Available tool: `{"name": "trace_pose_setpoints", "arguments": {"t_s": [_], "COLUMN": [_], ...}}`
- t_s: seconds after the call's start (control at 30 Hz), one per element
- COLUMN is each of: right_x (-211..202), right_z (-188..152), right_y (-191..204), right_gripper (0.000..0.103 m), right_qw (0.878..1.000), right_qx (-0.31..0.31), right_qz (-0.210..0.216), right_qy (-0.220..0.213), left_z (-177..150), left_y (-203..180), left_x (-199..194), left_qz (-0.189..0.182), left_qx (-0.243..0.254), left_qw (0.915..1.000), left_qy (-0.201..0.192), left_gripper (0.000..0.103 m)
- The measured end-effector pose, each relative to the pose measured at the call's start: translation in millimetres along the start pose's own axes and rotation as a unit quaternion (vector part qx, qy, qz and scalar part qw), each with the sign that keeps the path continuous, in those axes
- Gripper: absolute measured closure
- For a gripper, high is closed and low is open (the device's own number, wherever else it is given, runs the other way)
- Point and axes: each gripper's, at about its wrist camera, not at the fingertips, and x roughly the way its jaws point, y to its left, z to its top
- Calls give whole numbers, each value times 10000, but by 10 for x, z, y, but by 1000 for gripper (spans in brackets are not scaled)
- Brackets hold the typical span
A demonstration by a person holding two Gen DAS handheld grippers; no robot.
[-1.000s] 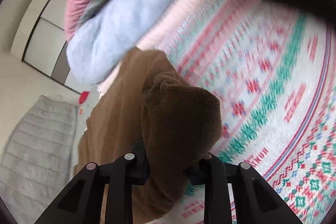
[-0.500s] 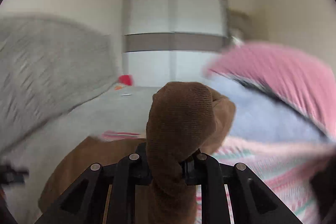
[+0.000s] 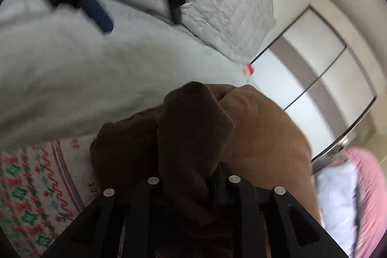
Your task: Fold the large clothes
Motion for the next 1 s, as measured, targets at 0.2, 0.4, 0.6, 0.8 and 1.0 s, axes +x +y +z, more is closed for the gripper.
{"name": "trace_pose_setpoints", "arguments": {"t_s": [0.2,0.4,0.6,0.8,1.0], "right_x": [-391,-799,-703,-508,-331], "right_z": [-21,-399,-904,-1111,-1227], "right_y": [-475,-1407,-2091,-1981,-1801], "right_gripper": [47,48,83,83,83], "right_qw": [9890,9460,9240,9204,9118], "right_qx": [723,2513,3545,3529,3580], "right_qz": [1279,2003,1404,1494,1634], "right_qy": [-176,-430,283,770,1171], "left_z": [-3,-121,-394,-516,-458], "left_y": [-98,-402,-989,-983,-761], "left_x": [45,45,219,605,672], "left_qz": [-13,-120,-166,1034,832], "left_qx": [156,621,1695,2064,1676], "left_qw": [9999,9979,9854,9727,9812], "left_qy": [31,-115,-7,248,470], "left_gripper": [37,37,36,46,46]}}
